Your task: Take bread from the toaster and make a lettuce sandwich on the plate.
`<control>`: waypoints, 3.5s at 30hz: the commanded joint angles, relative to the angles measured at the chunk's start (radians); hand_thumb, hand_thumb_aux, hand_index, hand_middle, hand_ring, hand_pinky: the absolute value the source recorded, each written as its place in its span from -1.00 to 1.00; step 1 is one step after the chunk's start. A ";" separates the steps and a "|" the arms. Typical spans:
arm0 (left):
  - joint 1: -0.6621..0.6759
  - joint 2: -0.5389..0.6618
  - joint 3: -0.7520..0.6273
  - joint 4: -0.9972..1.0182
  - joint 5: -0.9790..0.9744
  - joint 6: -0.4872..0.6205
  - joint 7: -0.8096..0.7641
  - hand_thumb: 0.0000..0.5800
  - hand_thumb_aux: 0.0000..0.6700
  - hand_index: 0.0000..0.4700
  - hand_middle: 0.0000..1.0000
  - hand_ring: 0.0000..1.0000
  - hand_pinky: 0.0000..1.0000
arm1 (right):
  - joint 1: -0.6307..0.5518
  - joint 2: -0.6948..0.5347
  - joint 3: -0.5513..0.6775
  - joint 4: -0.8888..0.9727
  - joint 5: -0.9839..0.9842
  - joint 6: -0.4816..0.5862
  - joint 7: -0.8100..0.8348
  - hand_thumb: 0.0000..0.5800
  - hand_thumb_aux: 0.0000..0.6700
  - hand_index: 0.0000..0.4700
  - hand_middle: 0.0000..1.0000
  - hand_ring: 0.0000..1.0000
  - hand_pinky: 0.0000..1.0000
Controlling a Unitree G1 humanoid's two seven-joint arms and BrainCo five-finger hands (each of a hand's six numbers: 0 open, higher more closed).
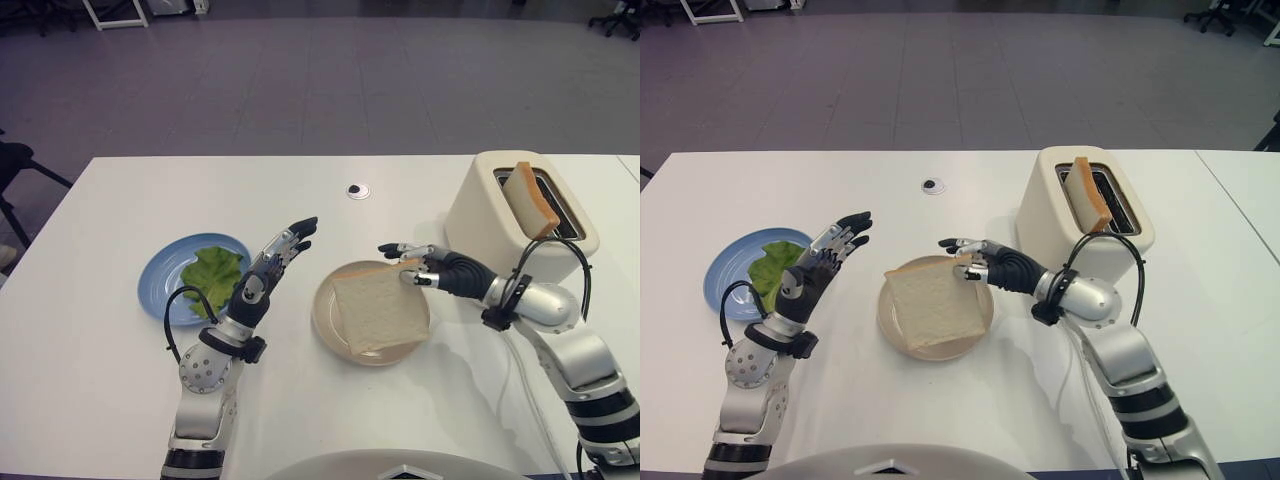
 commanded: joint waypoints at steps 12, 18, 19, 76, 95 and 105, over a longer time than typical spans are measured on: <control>-0.004 -0.003 -0.010 -0.004 0.002 0.016 -0.003 -1.00 -1.00 -1.00 -1.00 -1.00 -1.00 | -0.010 0.069 0.069 0.126 -0.255 -0.230 -0.019 -1.00 -1.00 -1.00 -1.00 -1.00 -1.00; -0.004 -0.003 0.002 -0.019 -0.006 0.020 0.003 -1.00 -1.00 -1.00 -1.00 -1.00 -1.00 | -0.030 0.083 0.026 0.130 -0.274 -0.251 -0.044 -1.00 -1.00 -1.00 -1.00 -1.00 -1.00; 0.003 0.001 0.016 -0.047 -0.018 0.028 0.010 -1.00 -1.00 -1.00 -1.00 -1.00 -1.00 | -0.035 0.087 0.020 0.129 -0.273 -0.252 -0.047 -1.00 -1.00 -1.00 -1.00 -1.00 -1.00; -0.193 0.671 -0.002 0.413 1.037 0.126 0.545 1.00 1.00 1.00 -1.00 -1.00 -1.00 | 0.059 0.173 -0.047 0.038 -0.224 -0.474 -0.089 -1.00 -1.00 -1.00 -1.00 -1.00 -1.00; -0.314 0.218 -0.456 -0.051 1.185 0.113 0.287 1.00 1.00 1.00 -1.00 -1.00 -1.00 | -0.021 0.165 -0.224 0.153 -0.186 -0.488 -0.159 -1.00 -1.00 -1.00 -1.00 -1.00 -1.00; -0.307 0.241 -0.554 0.098 1.333 0.052 0.324 1.00 1.00 1.00 -1.00 -1.00 -1.00 | -0.019 0.176 -0.219 0.144 -0.195 -0.492 -0.162 -1.00 -1.00 -1.00 -1.00 -1.00 -1.00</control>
